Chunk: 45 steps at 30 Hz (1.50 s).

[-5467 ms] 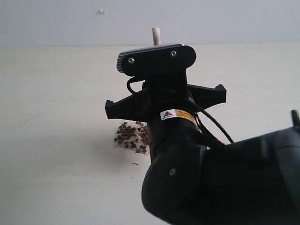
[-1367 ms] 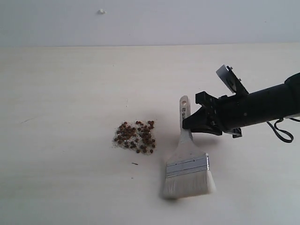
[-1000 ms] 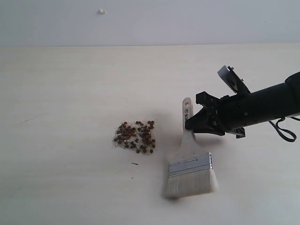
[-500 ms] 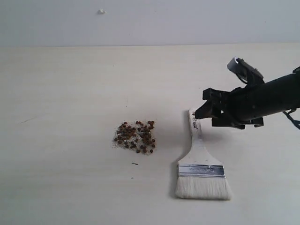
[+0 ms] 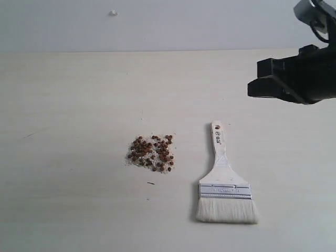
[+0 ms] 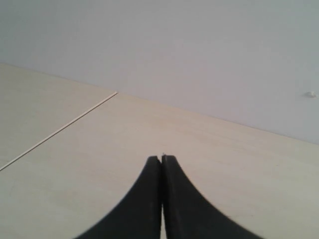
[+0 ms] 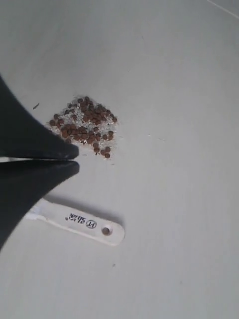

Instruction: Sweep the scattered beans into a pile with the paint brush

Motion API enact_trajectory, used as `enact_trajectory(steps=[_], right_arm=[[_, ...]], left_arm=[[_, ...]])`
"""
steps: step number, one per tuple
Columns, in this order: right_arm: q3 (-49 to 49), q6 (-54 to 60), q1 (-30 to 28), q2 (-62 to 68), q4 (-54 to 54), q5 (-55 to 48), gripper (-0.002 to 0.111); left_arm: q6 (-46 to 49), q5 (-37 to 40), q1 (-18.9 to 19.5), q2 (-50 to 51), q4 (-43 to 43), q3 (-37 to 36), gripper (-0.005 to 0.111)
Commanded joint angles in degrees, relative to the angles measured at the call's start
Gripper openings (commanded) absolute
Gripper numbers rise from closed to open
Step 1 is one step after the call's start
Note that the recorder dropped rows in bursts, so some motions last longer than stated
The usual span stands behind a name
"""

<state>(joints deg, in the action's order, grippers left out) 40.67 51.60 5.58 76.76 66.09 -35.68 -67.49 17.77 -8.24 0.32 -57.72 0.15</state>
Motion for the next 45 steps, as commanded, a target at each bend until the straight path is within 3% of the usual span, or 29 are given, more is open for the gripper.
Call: enact_trajectory(steps=[1,4,7,18,24,30,36,38,39,41,45], right_arm=[[-8.0,3.3,-0.2,-10.8,4.5,6.1,0.000],[-12.4,8.6,-0.2,-18.6,8.0,7.0,0.000],[-15.0,6.5,-0.2,-25.8,7.2,6.2,0.000],[-15.2,8.7,-0.1,-40.6,7.5,8.5,0.000],[-18.4,6.3,-0.2,-51.8,-14.2,15.0,0.000],[-26.9,1.5,-0.2,-69.5,-14.3,27.6,0.000],[-30.4,1.1,-0.2,-70.8,-16.4,31.5,0.000],[-32.3,-12.8,-0.2,-72.6,-33.0,31.2,0.000],[-33.9,-25.5,-0.2,-73.4,-48.0,31.2,0.000],[-36.1,-41.0,-0.2,-74.2,-61.2,31.2,0.000],[-40.7,-44.3,-0.2,-76.0,-64.1,28.8,0.000]], left_arm=[[-0.2,0.0,0.2,-0.3,-0.3,-0.1,0.000],[-0.2,0.0,0.2,-0.3,-0.3,-0.1,0.000],[-0.2,0.0,0.2,-0.3,-0.3,-0.1,0.000],[-0.2,0.0,0.2,-0.3,-0.3,-0.1,0.000],[-0.2,0.1,0.2,-0.3,-0.3,-0.1,0.000],[-0.2,0.1,0.2,-0.3,-0.3,-0.1,0.000],[-0.2,0.1,0.2,-0.3,-0.3,-0.1,0.000],[-0.2,0.1,0.2,-0.3,-0.3,-0.1,0.000],[-0.2,0.1,0.2,-0.3,-0.3,-0.1,0.000],[-0.2,0.1,0.2,-0.3,-0.3,-0.1,0.000],[-0.2,0.1,0.2,-0.3,-0.3,-0.1,0.000]])
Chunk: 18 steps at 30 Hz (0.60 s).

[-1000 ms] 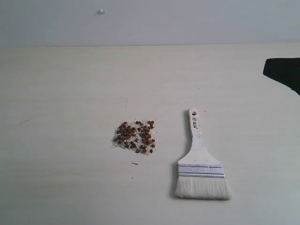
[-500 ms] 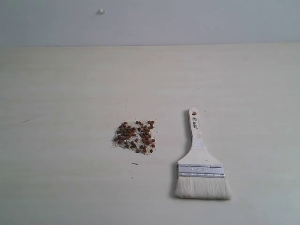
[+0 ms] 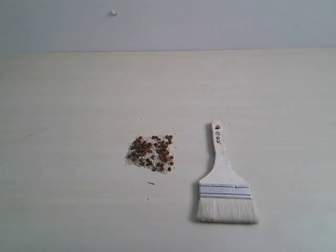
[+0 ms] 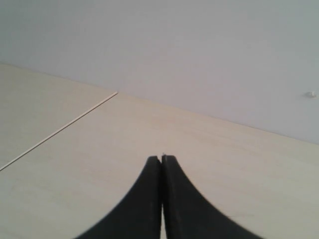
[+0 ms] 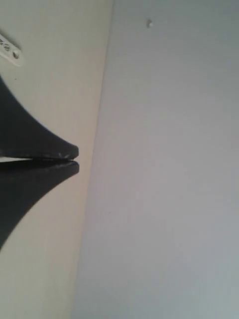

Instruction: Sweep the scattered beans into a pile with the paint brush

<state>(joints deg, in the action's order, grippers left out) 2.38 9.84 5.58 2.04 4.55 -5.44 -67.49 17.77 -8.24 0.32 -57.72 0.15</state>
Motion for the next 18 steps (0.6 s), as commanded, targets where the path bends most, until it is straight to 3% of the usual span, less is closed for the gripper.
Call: enact_trajectory(steps=[1,18], right_arm=[[-2.4,-2.5,-0.2,-1.9,-2.6,-2.1,0.000],[-2.4,-2.6,-0.2,-2.0,-3.1,-10.7,0.000]], left_arm=[[-0.2,0.1,0.2,-0.3,-0.3,-0.1,0.000],[-0.2,0.1,0.2,-0.3,-0.3,-0.1,0.000]])
